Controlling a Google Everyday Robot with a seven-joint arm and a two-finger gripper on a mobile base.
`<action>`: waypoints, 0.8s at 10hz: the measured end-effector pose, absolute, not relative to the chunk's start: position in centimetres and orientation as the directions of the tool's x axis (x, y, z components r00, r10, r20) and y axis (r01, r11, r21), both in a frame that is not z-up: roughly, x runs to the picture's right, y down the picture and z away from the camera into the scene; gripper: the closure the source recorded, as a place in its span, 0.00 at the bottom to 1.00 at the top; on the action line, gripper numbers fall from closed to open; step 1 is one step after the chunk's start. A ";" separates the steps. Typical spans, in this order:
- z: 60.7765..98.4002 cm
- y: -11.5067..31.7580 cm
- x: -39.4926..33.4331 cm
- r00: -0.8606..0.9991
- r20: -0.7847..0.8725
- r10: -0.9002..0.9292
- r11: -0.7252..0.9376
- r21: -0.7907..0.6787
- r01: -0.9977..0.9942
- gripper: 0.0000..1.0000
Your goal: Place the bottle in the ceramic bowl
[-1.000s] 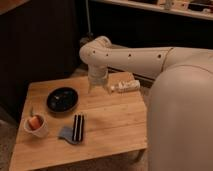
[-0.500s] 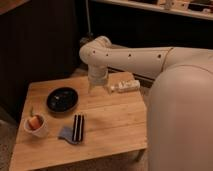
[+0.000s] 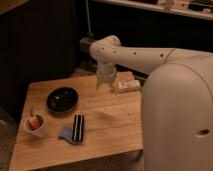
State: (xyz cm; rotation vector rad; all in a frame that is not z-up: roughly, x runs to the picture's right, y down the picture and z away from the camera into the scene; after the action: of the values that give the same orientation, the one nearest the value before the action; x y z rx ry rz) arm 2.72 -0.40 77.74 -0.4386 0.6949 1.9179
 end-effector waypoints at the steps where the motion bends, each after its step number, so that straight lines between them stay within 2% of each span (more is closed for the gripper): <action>1: 79.2 -0.6 5.6 -0.532 -0.555 0.640 -0.410 0.339 -0.847 0.35; 4: 81.4 -0.2 11.8 -0.726 -0.471 0.500 -0.577 0.444 -0.686 0.35; 8: 83.9 -1.8 15.0 -0.775 -0.425 0.468 -0.644 0.437 -0.628 0.35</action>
State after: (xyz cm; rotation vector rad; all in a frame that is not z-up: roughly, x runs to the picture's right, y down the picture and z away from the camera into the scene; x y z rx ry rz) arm 14.95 -1.75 83.90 -0.3643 0.7696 2.3716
